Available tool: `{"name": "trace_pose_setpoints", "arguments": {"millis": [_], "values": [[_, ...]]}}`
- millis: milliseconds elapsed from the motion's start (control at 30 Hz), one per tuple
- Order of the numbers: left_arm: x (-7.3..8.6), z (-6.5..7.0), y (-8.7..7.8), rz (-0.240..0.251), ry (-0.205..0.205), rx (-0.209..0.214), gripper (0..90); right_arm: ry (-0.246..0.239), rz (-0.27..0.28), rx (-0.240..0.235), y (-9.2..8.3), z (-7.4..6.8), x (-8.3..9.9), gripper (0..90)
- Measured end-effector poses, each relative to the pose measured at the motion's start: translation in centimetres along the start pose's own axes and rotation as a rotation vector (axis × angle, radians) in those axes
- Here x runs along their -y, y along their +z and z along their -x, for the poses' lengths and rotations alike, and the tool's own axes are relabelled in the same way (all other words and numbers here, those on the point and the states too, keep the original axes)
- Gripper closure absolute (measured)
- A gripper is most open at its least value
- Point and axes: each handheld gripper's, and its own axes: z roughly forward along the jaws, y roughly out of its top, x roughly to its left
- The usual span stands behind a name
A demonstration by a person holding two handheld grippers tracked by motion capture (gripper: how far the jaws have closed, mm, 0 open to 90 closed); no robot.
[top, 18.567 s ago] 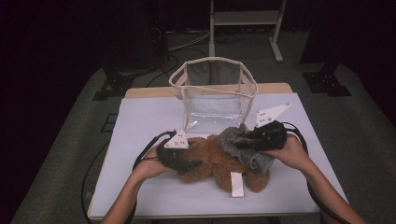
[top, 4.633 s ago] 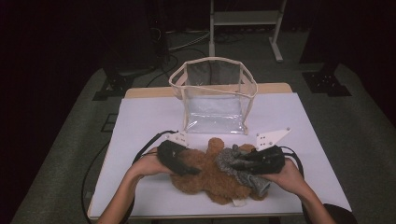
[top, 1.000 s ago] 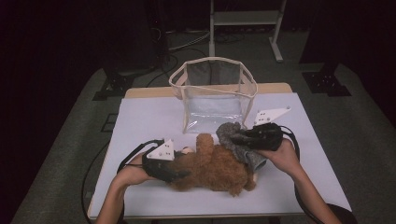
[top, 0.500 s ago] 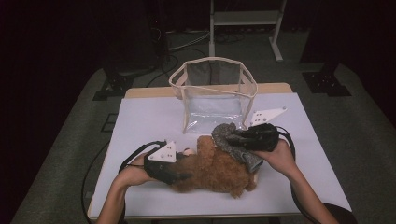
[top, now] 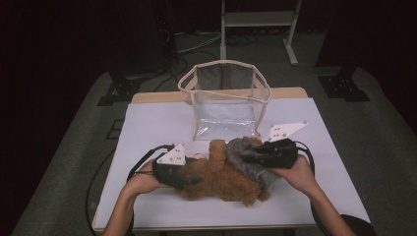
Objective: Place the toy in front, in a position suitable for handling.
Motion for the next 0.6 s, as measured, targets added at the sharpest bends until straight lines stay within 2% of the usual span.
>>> {"name": "trace_pose_setpoints", "arguments": {"millis": [67, 133, 200, 333, 467, 600], "values": [[0.0, 0.0, 0.0, -0.002, 0.001, -0.004, 39.7, -0.047, -0.041, -0.007, 1.0, -1.3, -0.1, 74.0], [0.0, 0.1, 0.0, -0.002, 0.002, -0.005, 39.7, -0.064, -0.048, -0.009, 1.1, -1.6, -0.1, 74.1], [0.0, 0.0, -0.1, -0.002, -0.002, -0.010, 39.5, -0.043, -0.040, -0.011, 0.6, -1.0, 0.1, 74.1], [0.1, -0.3, 0.0, 0.010, -0.024, -0.014, 39.1, 0.014, -0.035, 0.024, -0.4, 0.3, 1.5, 74.2], [0.1, -0.4, 0.0, 0.009, -0.036, -0.017, 38.9, 0.040, -0.044, 0.064, -1.3, 1.3, 2.2, 74.2], [0.1, -0.4, 0.0, 0.006, -0.035, -0.019, 38.5, 0.051, -0.041, 0.063, -1.5, 1.4, 2.3, 74.1]]}}
